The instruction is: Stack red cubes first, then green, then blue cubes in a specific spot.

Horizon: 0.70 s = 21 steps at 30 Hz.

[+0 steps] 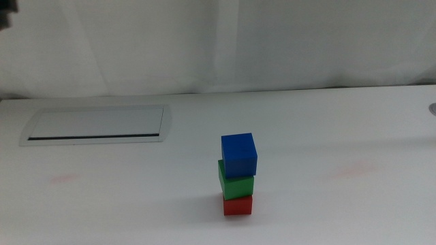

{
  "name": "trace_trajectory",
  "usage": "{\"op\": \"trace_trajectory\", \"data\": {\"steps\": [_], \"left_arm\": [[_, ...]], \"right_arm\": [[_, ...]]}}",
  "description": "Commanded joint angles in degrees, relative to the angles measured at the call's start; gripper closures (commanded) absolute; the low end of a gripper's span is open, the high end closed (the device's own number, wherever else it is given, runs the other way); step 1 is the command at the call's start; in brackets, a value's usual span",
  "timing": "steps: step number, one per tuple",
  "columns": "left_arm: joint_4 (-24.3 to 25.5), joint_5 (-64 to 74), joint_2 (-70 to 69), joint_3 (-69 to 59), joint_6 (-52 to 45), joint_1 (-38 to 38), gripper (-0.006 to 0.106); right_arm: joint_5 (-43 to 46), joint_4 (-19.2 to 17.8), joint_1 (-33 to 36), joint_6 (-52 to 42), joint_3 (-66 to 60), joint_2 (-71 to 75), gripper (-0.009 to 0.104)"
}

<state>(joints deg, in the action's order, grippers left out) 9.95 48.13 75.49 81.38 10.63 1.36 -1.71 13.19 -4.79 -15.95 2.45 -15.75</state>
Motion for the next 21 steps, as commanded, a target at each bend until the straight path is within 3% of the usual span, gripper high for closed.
{"op": "trace_trajectory", "data": {"steps": [1,3,4,21], "left_arm": [[-2.07,-2.48,-3.96,-4.1,-2.51,1.48,0.062],[-1.87,-5.55,-8.36,-8.74,-1.55,1.48,0.098],[-1.87,-7.17,-10.81,-11.26,-1.45,1.48,0.103],[-1.87,-35.15,-53.8,-55.67,-0.99,1.48,0.103]], "right_arm": [[0.33,-0.12,-0.22,-0.3,-0.3,0.25,0.097],[0.33,-0.12,-0.22,-0.3,-0.3,0.25,0.097],[0.33,-0.12,-0.22,-0.3,-0.3,0.25,0.097],[0.33,-0.12,-0.22,-0.3,-0.3,0.25,0.097]]}}
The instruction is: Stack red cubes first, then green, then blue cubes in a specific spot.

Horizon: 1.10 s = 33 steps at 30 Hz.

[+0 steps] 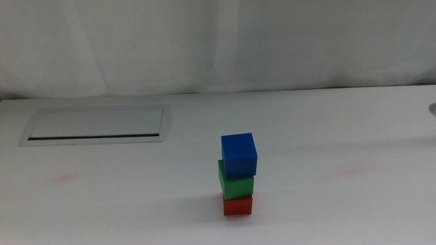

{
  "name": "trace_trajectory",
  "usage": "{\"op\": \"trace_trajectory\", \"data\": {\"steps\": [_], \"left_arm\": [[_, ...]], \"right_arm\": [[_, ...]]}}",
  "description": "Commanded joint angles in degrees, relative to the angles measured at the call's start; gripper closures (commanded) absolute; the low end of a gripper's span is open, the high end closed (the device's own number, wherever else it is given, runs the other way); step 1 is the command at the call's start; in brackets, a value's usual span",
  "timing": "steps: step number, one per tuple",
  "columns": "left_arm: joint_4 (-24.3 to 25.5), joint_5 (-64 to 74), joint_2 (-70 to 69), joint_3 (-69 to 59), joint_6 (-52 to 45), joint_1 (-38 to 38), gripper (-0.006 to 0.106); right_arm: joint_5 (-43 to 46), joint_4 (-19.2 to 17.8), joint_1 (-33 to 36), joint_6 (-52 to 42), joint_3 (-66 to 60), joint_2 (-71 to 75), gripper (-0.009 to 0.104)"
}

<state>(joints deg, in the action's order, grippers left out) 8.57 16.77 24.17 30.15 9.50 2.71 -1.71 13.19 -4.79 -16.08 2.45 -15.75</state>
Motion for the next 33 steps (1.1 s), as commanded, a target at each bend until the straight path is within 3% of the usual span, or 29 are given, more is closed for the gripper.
{"op": "trace_trajectory", "data": {"steps": [1,13,33], "left_arm": [[-0.49,-5.02,-3.53,-6.75,0.14,0.13,0.103],[-0.49,-31.24,-4.96,-32.44,4.04,0.13,0.103],[-0.02,-28.76,-4.96,-31.96,1.85,0.13,0.104]], "right_arm": [[0.33,-0.12,-0.22,-0.18,-0.3,0.25,0.097],[0.33,-0.12,-0.22,-0.18,-0.3,0.25,0.097],[0.33,-0.12,-0.22,-0.18,-0.3,0.25,0.097]]}}
